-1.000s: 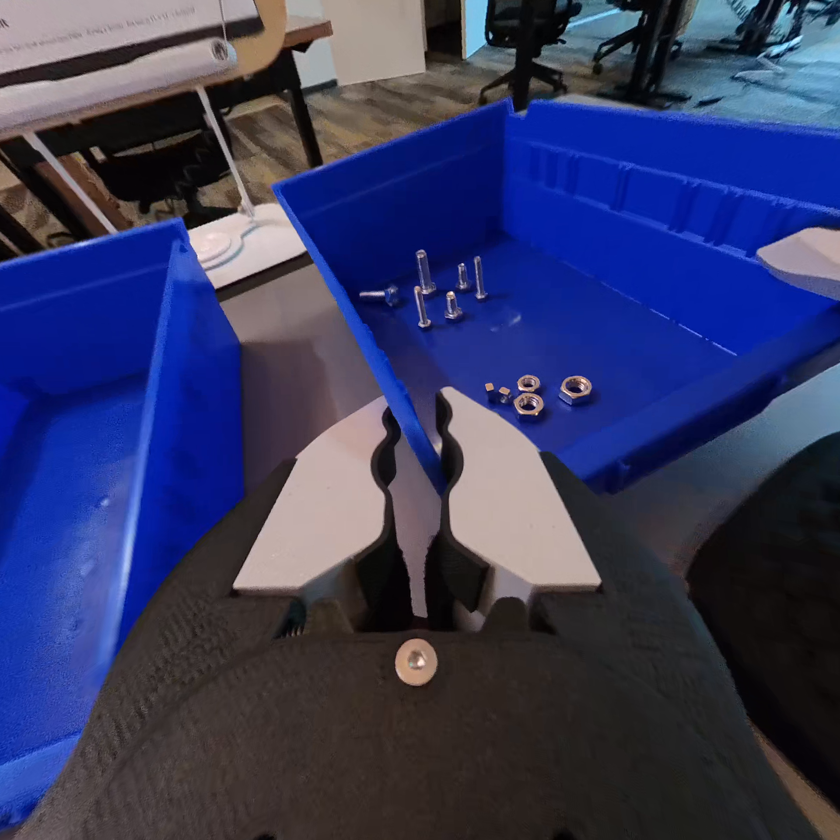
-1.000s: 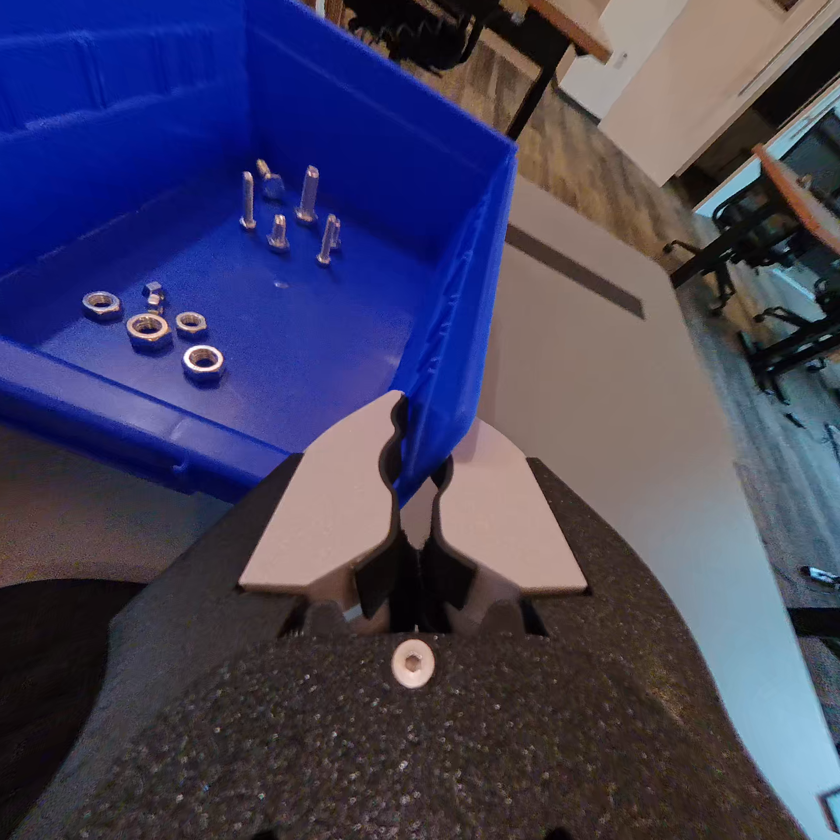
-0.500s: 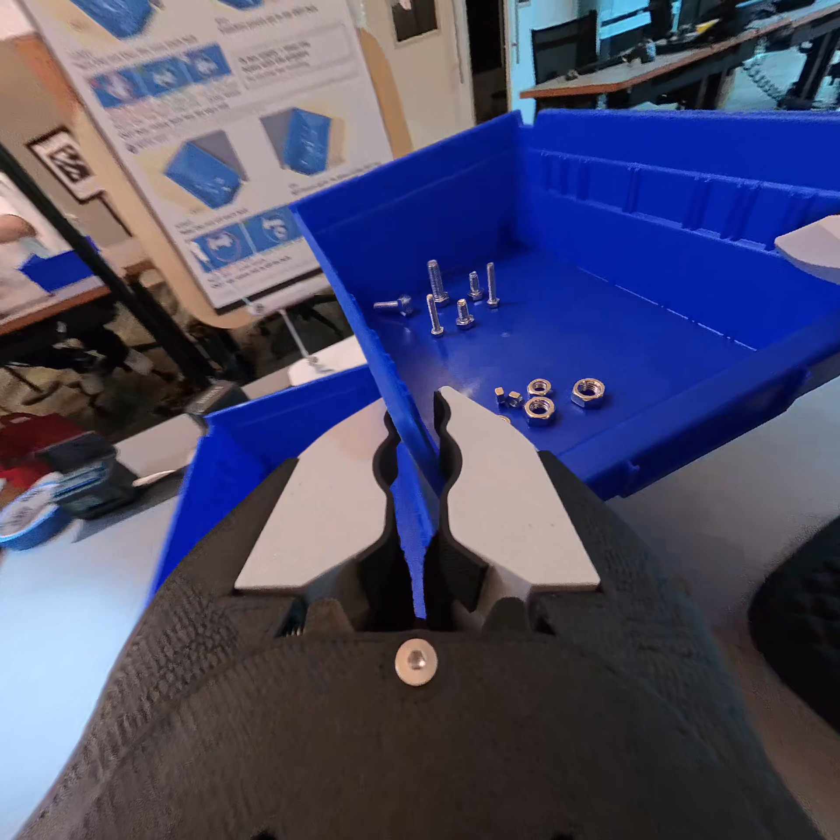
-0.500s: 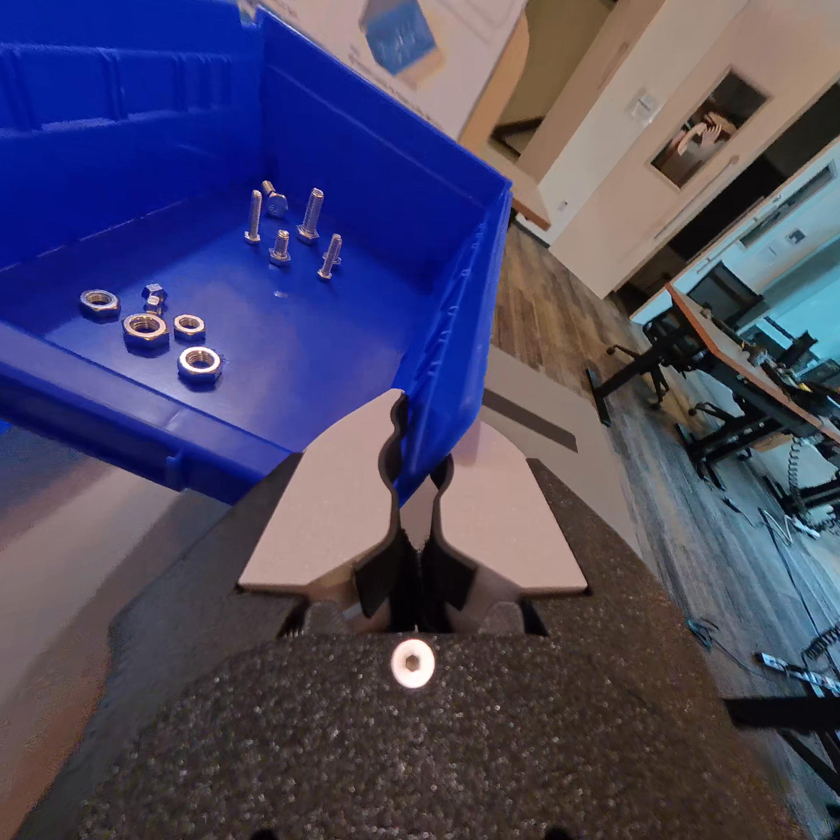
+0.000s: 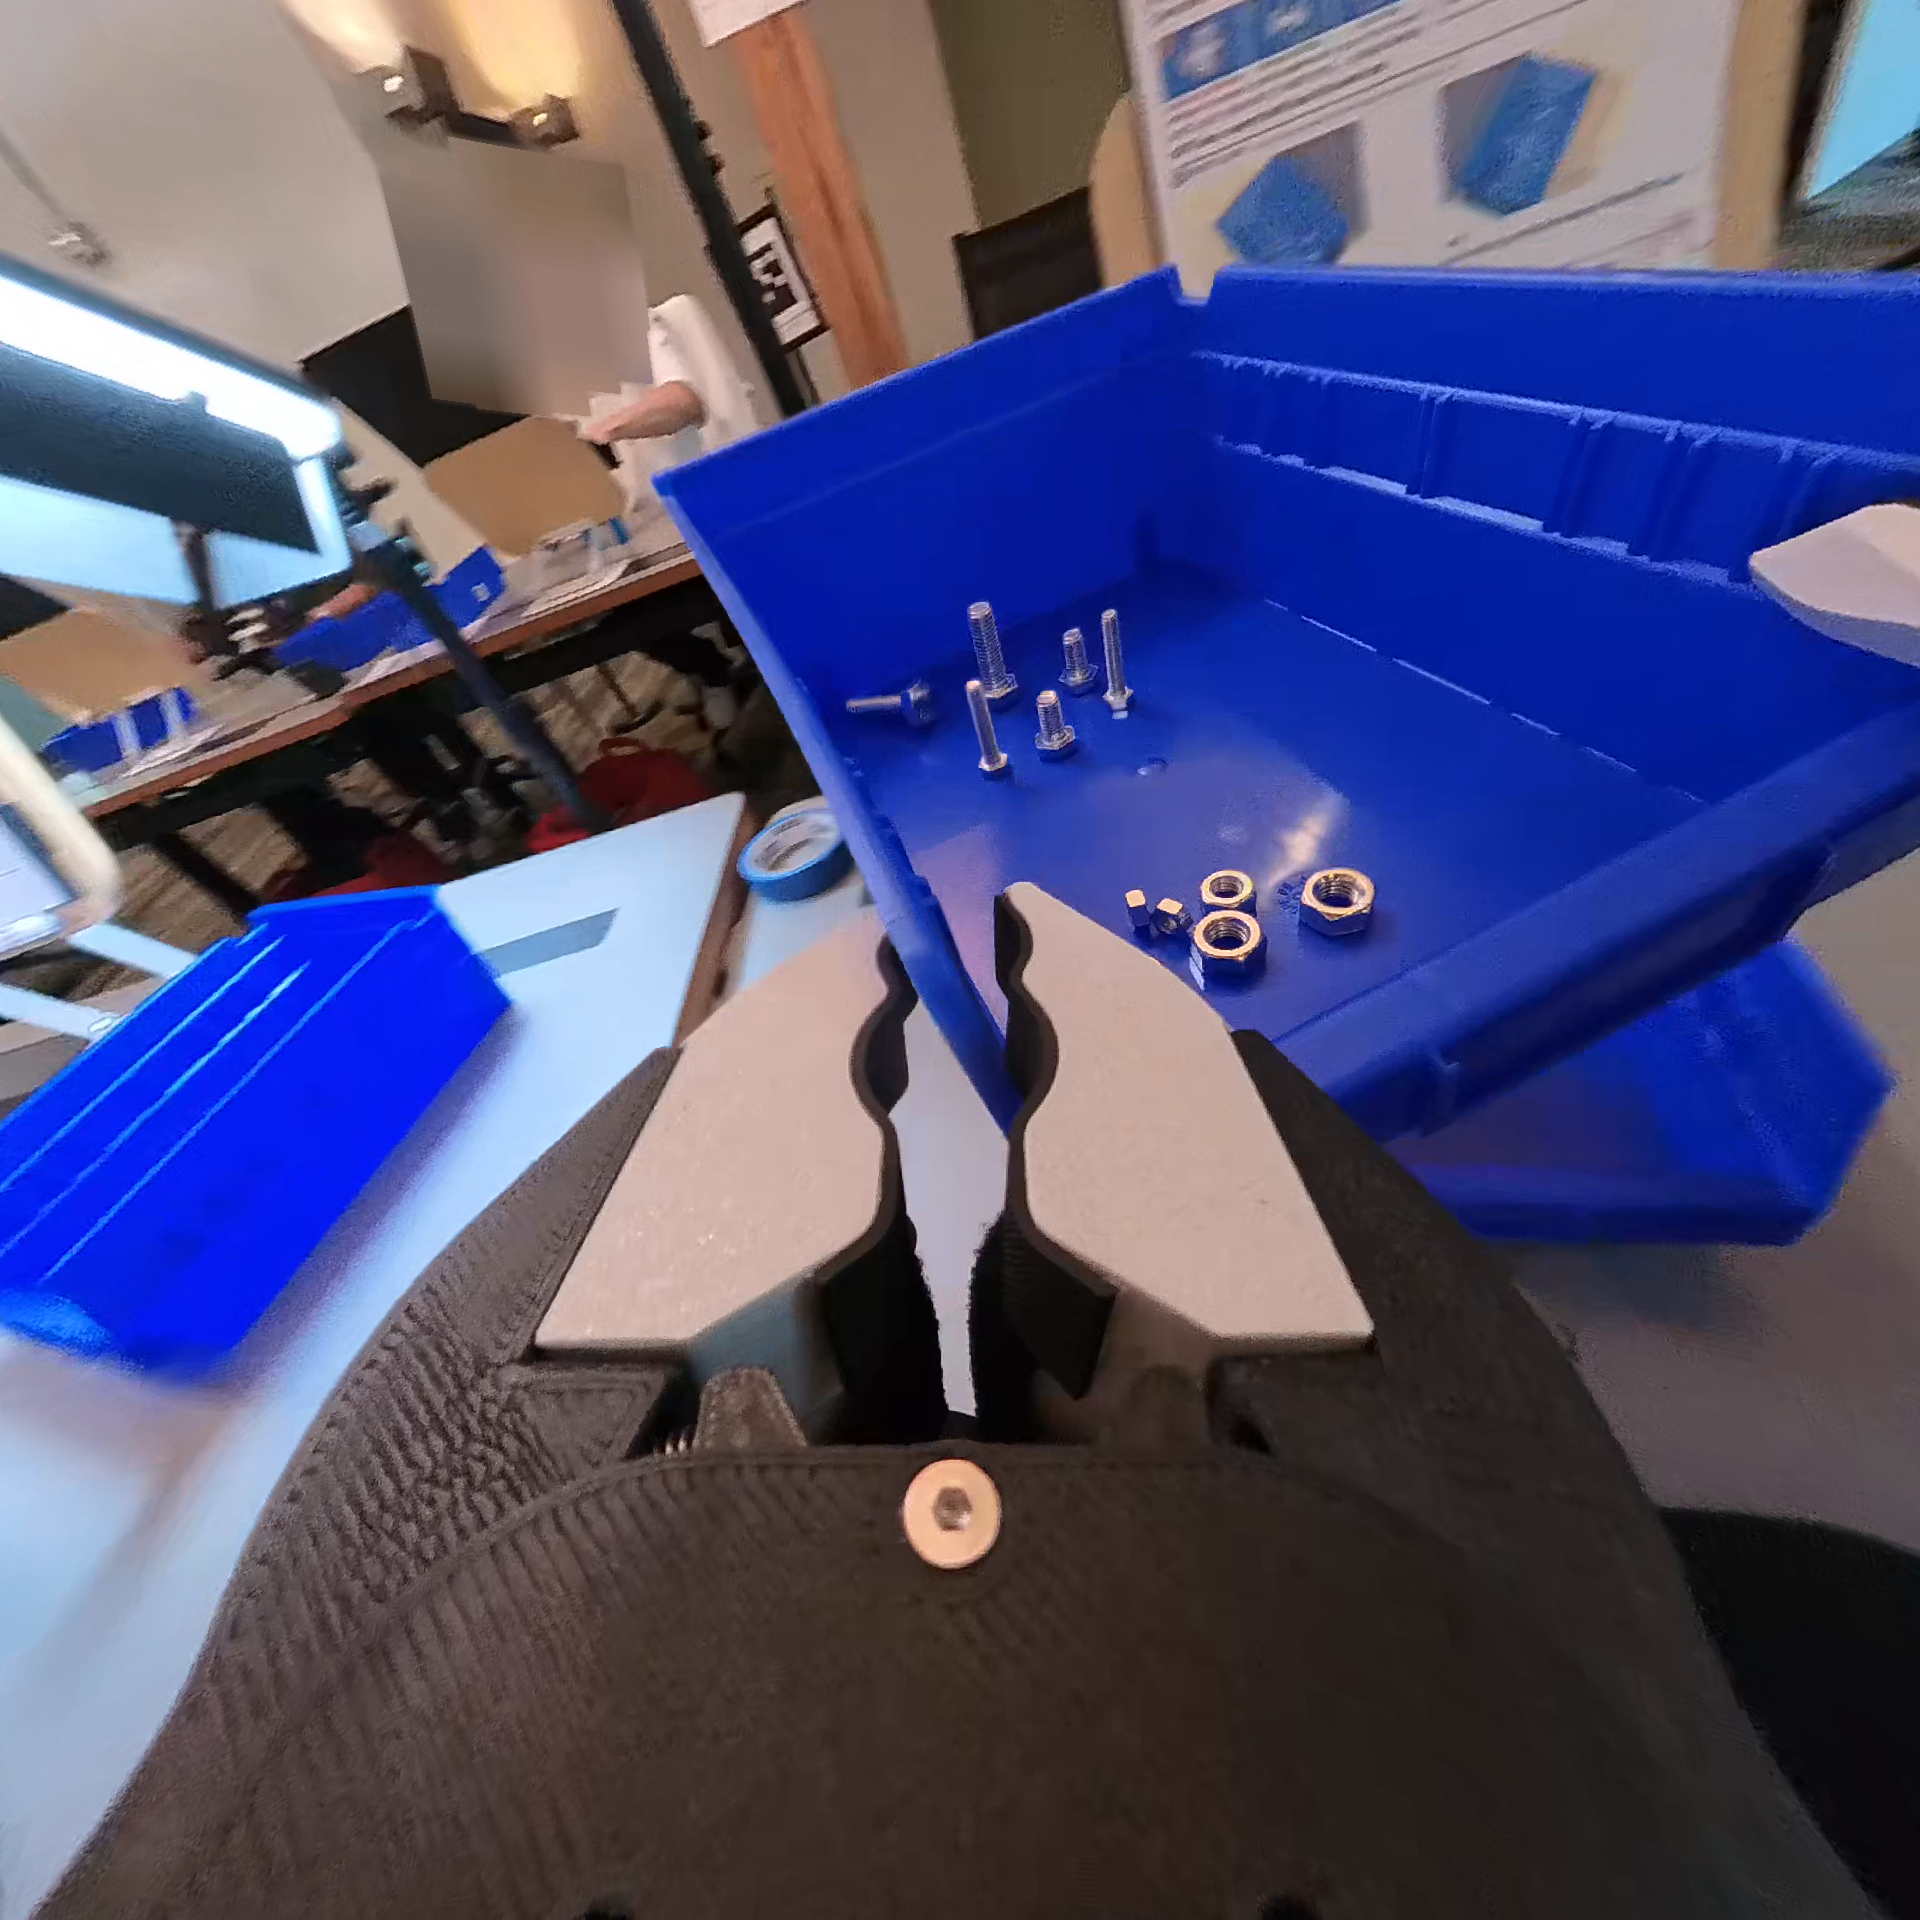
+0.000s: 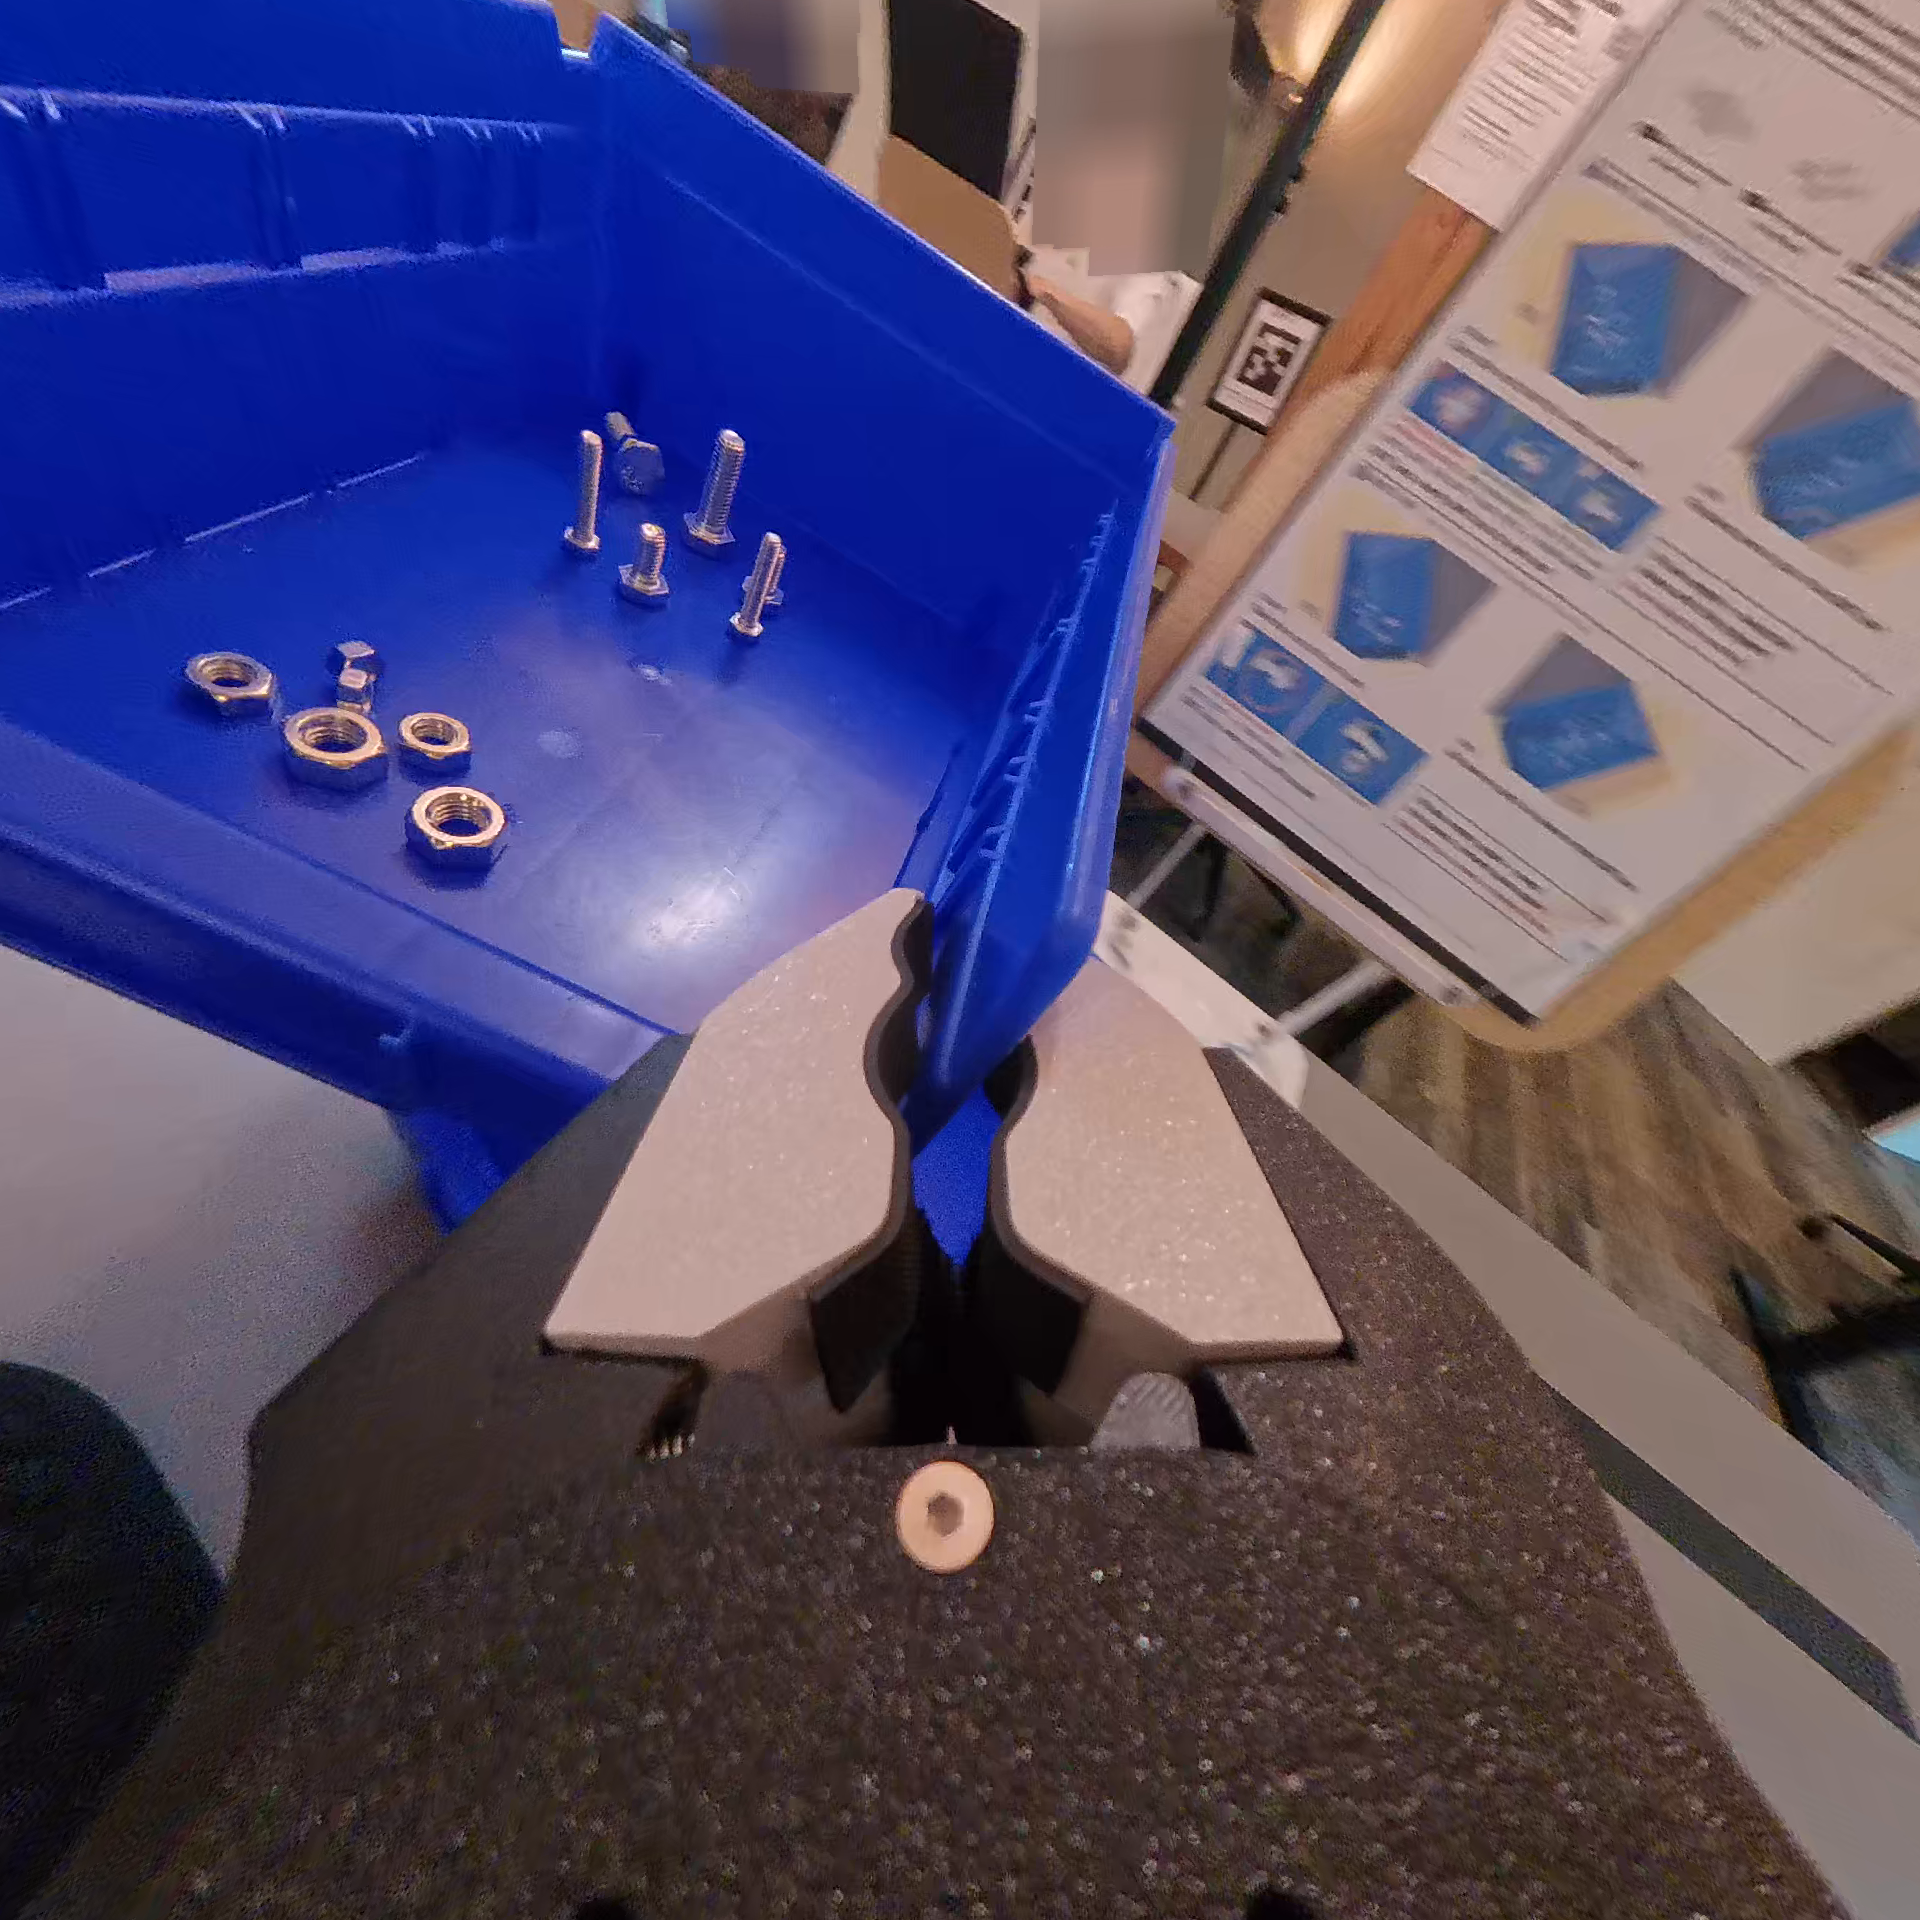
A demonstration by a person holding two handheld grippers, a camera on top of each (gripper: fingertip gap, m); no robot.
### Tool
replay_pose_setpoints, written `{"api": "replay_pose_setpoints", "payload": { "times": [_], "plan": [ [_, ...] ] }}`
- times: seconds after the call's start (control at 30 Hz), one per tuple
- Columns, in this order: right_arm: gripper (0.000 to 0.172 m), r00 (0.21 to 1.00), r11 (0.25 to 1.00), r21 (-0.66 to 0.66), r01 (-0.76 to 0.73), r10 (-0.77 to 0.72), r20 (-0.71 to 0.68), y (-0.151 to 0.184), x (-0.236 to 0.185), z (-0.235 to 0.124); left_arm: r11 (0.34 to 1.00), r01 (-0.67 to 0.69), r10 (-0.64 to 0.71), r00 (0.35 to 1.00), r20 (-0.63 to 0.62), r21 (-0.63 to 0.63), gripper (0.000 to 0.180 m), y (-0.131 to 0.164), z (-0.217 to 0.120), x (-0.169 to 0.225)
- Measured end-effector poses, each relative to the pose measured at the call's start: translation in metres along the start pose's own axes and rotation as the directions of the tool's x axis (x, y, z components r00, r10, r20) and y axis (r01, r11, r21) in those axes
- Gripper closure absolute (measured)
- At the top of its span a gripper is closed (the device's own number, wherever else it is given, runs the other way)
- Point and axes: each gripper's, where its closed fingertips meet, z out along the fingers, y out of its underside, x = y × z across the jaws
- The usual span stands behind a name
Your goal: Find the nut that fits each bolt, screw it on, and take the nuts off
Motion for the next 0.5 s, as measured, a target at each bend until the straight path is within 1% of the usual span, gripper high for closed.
{"api": "replay_pose_setpoints", "payload": {
  "times": [0.13, 0.27, 0.4, 0.5],
  "plan": [
    [0.163, 0.996, 0.999, 0.047, -0.011, 0.006, 0.094, -0.017, -0.060, 0.025, 0.999, -0.004, 0.008, 0.996, 0.092, -0.043, 0.167, 0.034, -0.021, -0.050],
    [0.163, 0.986, 0.997, 0.076, -0.013, 0.001, 0.166, -0.019, -0.117, 0.040, 0.997, -0.008, 0.020, 0.989, 0.149, -0.080, 0.167, 0.072, -0.040, -0.085],
    [0.162, 0.974, 0.997, 0.081, -0.006, -0.012, 0.226, -0.007, -0.161, 0.047, 0.991, -0.023, 0.044, 0.986, 0.160, -0.129, 0.166, 0.112, -0.055, -0.100],
    [0.163, 0.967, 0.997, 0.076, 0.020, -0.039, 0.251, 0.005, -0.186, 0.049, 0.987, -0.017, 0.043, 0.985, 0.165, -0.158, 0.166, 0.138, -0.063, -0.105]
  ]
}}
